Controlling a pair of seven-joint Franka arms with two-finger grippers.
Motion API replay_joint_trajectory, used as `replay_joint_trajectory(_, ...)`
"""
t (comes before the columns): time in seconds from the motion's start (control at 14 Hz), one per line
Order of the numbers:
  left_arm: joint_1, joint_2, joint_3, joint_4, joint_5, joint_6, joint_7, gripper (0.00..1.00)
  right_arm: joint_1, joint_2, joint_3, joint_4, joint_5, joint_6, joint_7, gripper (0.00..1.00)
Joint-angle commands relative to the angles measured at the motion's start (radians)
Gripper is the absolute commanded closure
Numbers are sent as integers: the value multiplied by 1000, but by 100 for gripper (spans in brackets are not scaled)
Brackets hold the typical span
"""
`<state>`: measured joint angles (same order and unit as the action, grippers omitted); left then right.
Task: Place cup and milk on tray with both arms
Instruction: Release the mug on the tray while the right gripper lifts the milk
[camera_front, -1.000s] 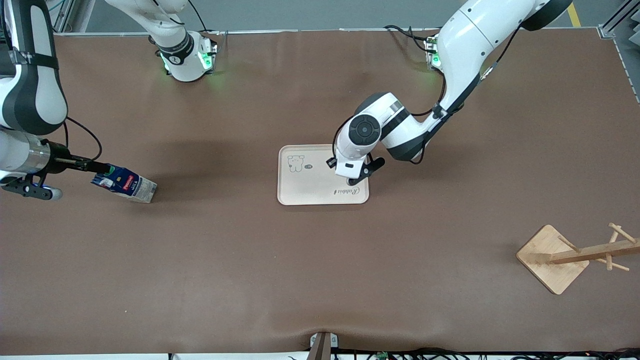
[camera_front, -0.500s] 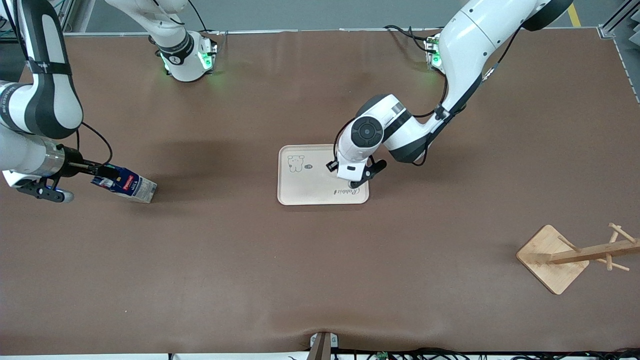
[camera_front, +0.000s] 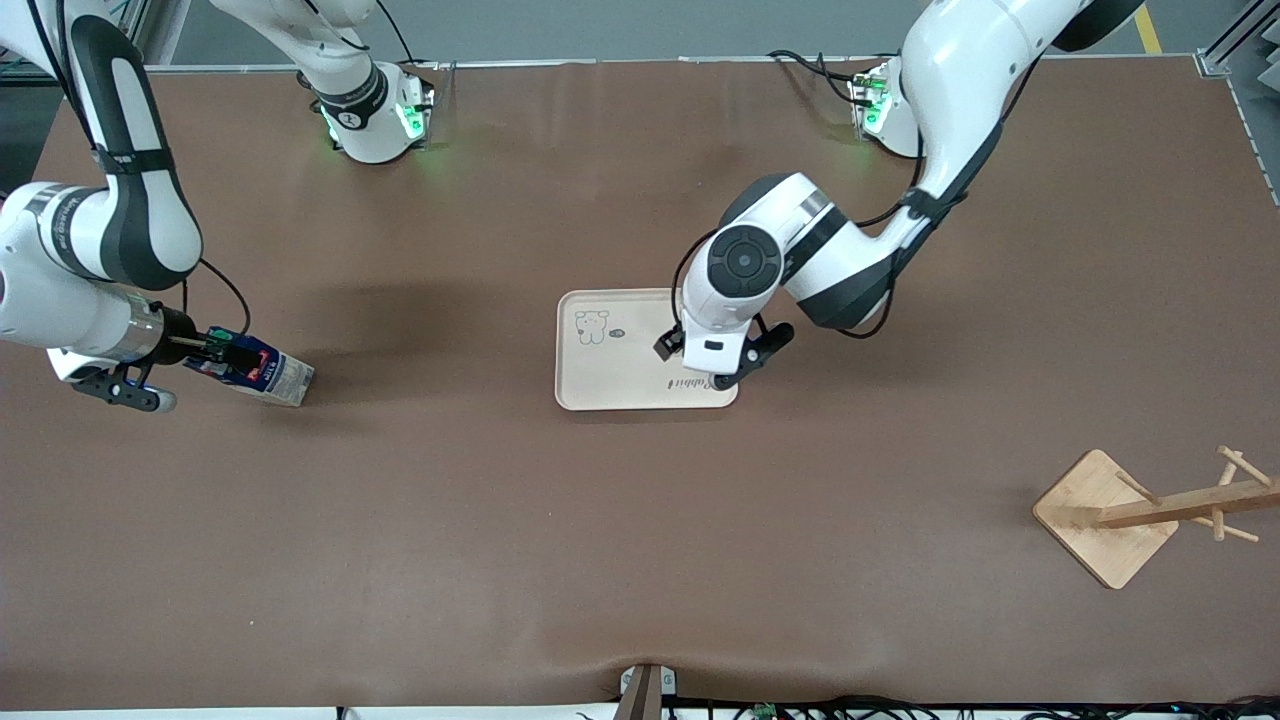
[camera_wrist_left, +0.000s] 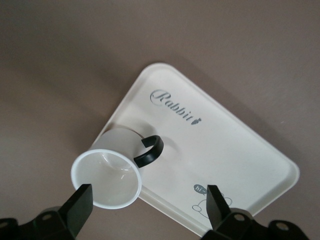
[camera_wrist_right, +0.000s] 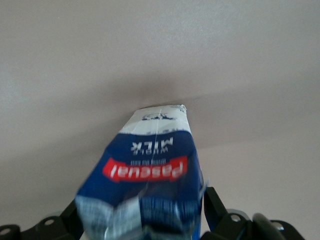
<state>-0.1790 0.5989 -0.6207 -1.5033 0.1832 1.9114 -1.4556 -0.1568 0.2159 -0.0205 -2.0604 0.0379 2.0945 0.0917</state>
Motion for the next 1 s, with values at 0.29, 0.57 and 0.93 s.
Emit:
replay_joint_trajectory(0.29, 125, -177, -2, 8, 180, -120, 220, 0, -3, -6, 8, 12, 19, -57, -15, 83)
replay_joint_trajectory(0.57, 214, -244, -1, 14, 182, -181, 386, 0, 23, -6, 8, 107, 19, -236, -17, 87)
replay_joint_trajectory(0.93, 358, -333, -2, 15, 168, -213, 671, 0, 91, -12, 8, 229, 17, -443, -18, 86)
